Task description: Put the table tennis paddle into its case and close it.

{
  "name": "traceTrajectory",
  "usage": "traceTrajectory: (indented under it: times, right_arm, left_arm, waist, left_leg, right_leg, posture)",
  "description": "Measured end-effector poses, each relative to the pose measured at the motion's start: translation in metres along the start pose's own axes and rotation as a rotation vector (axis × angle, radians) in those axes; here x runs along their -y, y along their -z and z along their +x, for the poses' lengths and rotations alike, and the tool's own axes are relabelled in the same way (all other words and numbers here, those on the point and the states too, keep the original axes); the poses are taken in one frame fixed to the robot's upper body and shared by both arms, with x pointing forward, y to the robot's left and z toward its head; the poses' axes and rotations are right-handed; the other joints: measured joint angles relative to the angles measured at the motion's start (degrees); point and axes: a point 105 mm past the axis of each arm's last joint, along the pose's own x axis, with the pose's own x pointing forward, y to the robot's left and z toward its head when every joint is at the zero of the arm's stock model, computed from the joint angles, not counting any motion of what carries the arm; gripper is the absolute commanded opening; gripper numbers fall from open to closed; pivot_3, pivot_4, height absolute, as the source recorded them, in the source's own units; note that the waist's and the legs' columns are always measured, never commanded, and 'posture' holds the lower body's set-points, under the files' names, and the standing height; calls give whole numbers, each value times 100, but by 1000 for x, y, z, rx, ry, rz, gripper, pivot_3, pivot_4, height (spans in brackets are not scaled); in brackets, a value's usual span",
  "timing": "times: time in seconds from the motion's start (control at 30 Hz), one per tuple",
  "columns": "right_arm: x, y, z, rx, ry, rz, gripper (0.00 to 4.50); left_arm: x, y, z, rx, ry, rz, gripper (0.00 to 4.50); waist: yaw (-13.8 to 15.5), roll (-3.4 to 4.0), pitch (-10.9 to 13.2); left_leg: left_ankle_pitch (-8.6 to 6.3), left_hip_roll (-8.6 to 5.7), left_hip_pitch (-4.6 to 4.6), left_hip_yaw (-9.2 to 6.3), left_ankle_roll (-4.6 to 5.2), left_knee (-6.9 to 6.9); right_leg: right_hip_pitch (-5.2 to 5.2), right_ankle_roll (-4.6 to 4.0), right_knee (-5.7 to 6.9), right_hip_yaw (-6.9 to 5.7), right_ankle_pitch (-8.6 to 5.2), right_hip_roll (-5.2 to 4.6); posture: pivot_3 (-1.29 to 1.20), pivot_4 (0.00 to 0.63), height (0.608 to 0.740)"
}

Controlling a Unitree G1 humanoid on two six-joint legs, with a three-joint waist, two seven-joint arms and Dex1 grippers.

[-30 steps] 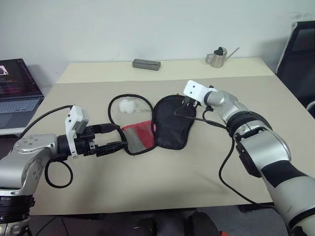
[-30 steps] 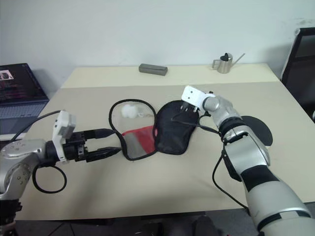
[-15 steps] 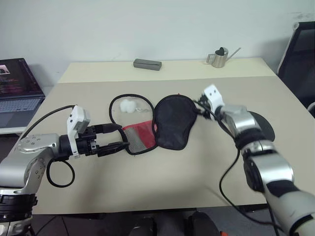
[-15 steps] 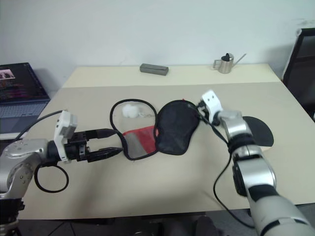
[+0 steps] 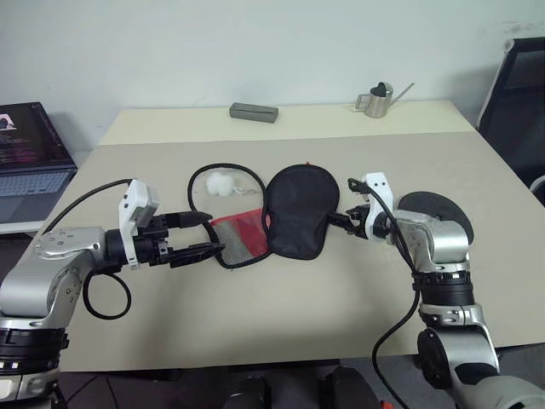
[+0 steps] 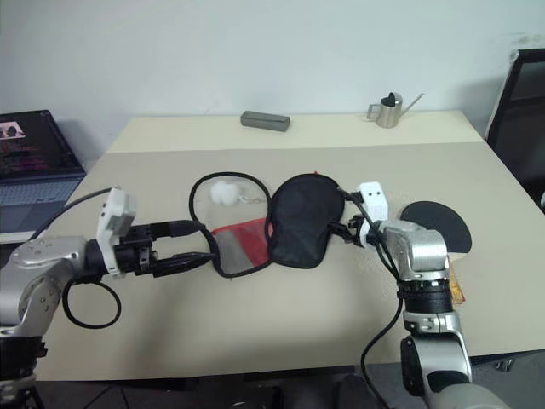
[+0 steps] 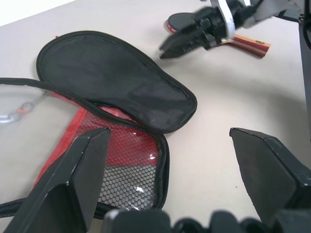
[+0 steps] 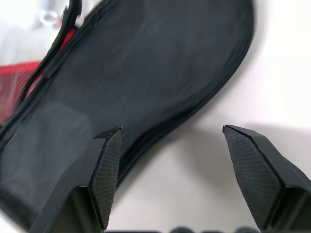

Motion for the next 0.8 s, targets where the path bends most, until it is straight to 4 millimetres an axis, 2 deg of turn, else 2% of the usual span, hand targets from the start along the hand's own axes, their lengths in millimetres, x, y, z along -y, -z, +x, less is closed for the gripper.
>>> traceTrajectory:
  times: [0.43,0.8]
  right_arm:
    - [-17,9,12,-16,-17,56,3592]
    - [-26,14,23,-23,-34,27,3592]
  left_arm:
    - [-1,1,-1,-8,3,1,4294]
    - [-1,0,-1,-4,0,15,4294]
  waist:
    - [-2,0,0]
    - [-8,0,0]
  left_leg:
    - [-1,1,1,1,1,0]
    - [-1,2,2,0,1,0]
  right_leg:
    - [0,0,0,0,0,1]
    - [0,0,1,0,0,2]
  posture:
    - [0,150,740]
    - [0,150,740]
